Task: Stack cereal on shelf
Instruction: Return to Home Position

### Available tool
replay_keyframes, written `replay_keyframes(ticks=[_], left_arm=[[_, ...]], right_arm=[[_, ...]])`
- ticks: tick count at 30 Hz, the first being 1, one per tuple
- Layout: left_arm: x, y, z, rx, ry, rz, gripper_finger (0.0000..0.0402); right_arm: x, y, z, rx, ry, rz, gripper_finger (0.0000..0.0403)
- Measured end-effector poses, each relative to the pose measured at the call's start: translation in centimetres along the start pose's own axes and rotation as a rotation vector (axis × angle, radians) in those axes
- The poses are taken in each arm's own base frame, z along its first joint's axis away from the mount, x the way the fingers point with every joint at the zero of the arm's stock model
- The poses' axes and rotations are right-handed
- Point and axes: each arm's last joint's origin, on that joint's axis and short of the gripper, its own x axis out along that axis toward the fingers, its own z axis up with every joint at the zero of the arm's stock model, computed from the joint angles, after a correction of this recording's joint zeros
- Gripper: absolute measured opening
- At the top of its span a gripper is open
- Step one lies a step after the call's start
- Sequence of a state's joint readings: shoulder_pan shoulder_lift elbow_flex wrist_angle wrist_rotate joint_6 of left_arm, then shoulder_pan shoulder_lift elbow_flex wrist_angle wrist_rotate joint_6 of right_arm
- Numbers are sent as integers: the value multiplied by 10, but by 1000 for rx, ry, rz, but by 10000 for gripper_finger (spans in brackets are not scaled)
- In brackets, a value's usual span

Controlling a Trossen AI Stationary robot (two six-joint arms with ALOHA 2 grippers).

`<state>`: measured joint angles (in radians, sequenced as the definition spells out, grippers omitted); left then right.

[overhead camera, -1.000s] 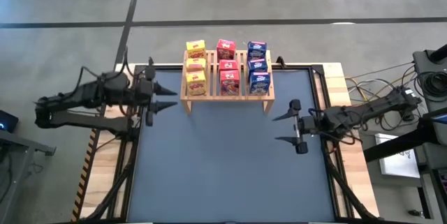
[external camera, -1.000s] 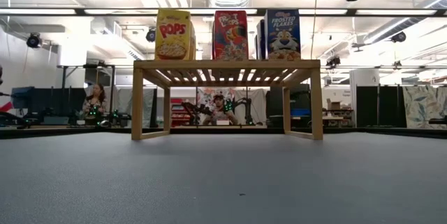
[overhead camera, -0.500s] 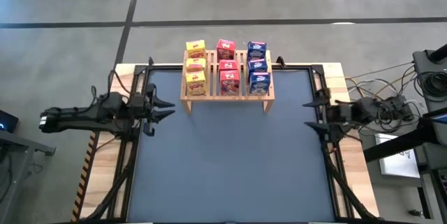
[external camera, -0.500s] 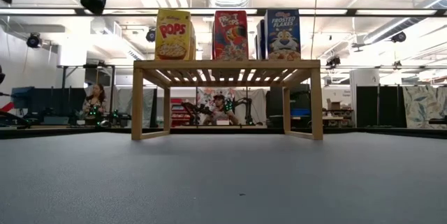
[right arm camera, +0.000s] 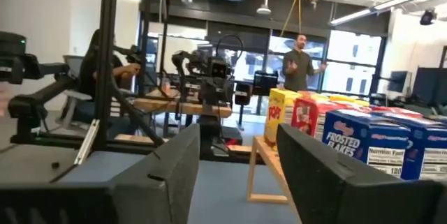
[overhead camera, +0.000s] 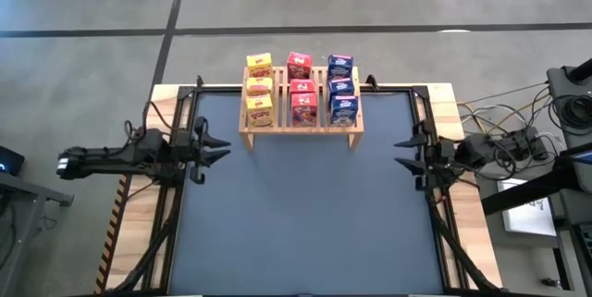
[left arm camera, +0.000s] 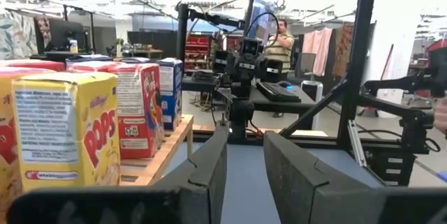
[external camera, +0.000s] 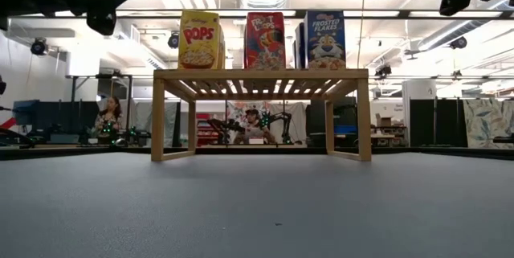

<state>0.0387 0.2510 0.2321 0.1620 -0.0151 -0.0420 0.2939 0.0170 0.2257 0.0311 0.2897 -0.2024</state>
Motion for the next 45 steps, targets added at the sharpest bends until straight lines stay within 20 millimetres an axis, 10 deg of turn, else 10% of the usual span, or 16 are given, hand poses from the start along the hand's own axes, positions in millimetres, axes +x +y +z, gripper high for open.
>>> replay_keyframes(ticks=[14,32,45], left_arm=[[-7,2,-54,-16,-22,-2,78],[-25,0,-27,34,75,-35,1],[-18,2,-61,42,48,-41,0]], right_arm=[[2,8,-37,13,85,16,83],[3,14,-64,-10,134,26,9],[4,12,-51,38,17,3,8]])
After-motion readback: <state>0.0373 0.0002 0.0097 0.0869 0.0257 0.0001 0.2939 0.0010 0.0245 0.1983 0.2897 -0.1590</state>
